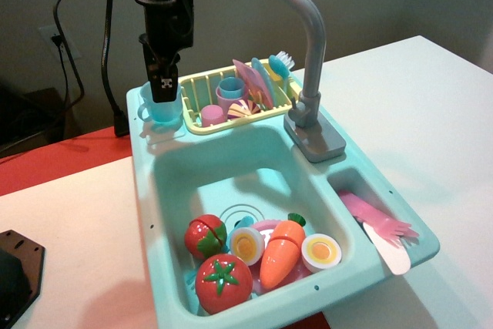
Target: Put cup from counter to sink
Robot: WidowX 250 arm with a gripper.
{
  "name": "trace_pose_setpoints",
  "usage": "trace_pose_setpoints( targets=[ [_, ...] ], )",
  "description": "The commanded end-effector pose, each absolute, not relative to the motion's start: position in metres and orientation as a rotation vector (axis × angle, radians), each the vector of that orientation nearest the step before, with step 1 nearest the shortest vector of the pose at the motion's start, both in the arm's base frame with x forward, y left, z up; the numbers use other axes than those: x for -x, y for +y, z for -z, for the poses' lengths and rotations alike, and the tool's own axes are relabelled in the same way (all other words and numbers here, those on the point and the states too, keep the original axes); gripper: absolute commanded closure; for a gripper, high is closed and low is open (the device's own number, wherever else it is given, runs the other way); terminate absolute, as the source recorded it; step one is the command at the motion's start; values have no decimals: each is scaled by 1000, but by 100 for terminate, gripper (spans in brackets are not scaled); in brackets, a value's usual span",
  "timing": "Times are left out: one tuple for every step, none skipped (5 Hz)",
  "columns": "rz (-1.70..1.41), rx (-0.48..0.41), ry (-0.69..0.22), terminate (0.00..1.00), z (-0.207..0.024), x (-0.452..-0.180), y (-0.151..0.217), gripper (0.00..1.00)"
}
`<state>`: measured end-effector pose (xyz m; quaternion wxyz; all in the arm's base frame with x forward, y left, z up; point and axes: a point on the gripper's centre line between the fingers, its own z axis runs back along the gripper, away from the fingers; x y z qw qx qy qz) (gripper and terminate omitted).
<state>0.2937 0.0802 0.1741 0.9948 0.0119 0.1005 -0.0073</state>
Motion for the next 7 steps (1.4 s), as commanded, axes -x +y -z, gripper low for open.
trace_pose_setpoints(
  targets=[
    [15,-24,201,0,-174,-294,80,0],
    [2,-30,201,0,-173,-300,82,0],
    [-2,-39,207,0,-170,-302,85,0],
    [0,-39,206,0,-166,-299,86,0],
    [-3,-45,198,0,-164,-295,86,100],
    [0,-45,191,0,-164,-293,85,100],
    [2,-48,187,0,-164,-291,85,100]
  ],
)
